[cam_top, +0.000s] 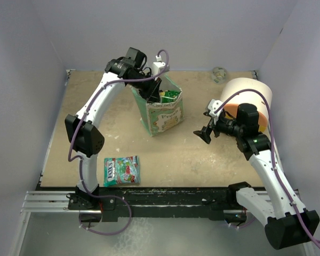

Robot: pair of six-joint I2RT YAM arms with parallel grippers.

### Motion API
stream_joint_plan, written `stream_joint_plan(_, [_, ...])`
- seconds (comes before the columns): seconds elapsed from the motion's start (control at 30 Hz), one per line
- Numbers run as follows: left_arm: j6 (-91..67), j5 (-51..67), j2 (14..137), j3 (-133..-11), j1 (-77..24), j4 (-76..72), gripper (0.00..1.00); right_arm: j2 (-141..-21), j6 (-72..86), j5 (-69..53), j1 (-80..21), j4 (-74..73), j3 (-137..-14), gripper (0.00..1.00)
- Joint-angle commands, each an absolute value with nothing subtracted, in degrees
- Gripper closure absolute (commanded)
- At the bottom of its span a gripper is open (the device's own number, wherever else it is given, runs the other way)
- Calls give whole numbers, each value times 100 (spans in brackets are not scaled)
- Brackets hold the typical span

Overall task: Place the snacks into the paper bag
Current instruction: Place the snack in the paper bag.

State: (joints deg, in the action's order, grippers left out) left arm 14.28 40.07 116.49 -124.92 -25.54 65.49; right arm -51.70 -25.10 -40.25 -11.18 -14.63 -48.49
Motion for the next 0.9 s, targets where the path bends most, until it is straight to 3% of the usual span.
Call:
stream_joint_plan(0.0, [1121, 4376, 11522, -12555, -2663, 6617, 90, -5159, -2536, -4194, -1089, -1244, -4816, 6])
stream_joint_plan(0.37, [1406, 2702, 11956, -13072, -2663, 6635, 77, -5183, -2553, -4186, -1081, -1240, -4799, 5])
stream_joint_plan(0.6, [1506, 2719, 12186, -13214, -2663, 6657, 66, -5210, -2557, -4168, -1077, -1235, -4791, 5])
stream_joint_plan(0.87, [1653, 2877, 12111, -13467, -2660, 6600, 46, -5230, -2561, -4148, -1077, -1224, -4784, 5])
